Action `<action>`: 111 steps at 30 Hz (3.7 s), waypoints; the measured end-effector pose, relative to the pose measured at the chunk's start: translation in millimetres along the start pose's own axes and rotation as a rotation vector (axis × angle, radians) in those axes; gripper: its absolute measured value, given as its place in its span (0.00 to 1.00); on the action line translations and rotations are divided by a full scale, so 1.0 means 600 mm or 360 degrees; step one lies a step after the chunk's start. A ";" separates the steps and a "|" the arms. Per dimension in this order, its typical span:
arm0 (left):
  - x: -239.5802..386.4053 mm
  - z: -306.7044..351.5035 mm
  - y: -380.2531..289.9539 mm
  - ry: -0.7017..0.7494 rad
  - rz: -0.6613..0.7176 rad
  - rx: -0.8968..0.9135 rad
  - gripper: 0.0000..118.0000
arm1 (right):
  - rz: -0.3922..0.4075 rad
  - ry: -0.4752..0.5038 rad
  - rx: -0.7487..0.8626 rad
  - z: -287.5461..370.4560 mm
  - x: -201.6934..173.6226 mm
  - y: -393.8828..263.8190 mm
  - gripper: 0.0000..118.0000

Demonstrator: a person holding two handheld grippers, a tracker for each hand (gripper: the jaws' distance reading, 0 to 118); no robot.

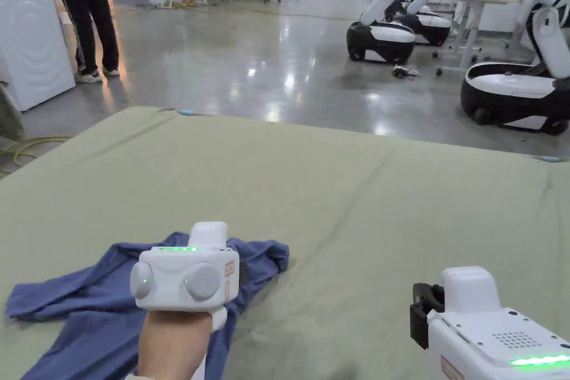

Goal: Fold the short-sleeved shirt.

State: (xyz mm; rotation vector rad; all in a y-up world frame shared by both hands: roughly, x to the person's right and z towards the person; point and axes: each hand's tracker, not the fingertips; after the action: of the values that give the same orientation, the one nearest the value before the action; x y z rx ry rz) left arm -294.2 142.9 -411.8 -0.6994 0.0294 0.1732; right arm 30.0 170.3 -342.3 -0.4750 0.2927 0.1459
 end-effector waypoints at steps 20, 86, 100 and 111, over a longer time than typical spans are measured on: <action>0.635 -0.123 -0.151 -0.0626 -0.0570 -0.0442 0.00 | -0.0322 -0.0541 -0.0078 0.186 0.365 -0.143 0.03; 0.039 0.204 0.320 0.0273 -0.0276 0.0585 0.00 | -0.0265 -0.0350 0.0146 0.131 0.500 0.287 0.09; 0.103 0.106 0.463 0.0316 -0.0216 0.0768 0.00 | -0.0293 -0.0514 0.0336 0.073 0.534 0.428 0.09; 0.085 -0.024 0.292 0.0286 -0.0080 0.0510 0.00 | -0.0395 -0.0505 0.0055 -0.019 0.553 0.232 0.09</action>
State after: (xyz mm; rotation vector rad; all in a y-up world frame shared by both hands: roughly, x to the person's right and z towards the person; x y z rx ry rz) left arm -273.1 272.9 -538.6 -0.3937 0.2074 0.0543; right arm 313.0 311.0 -514.7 -0.4428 -0.0752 -0.0271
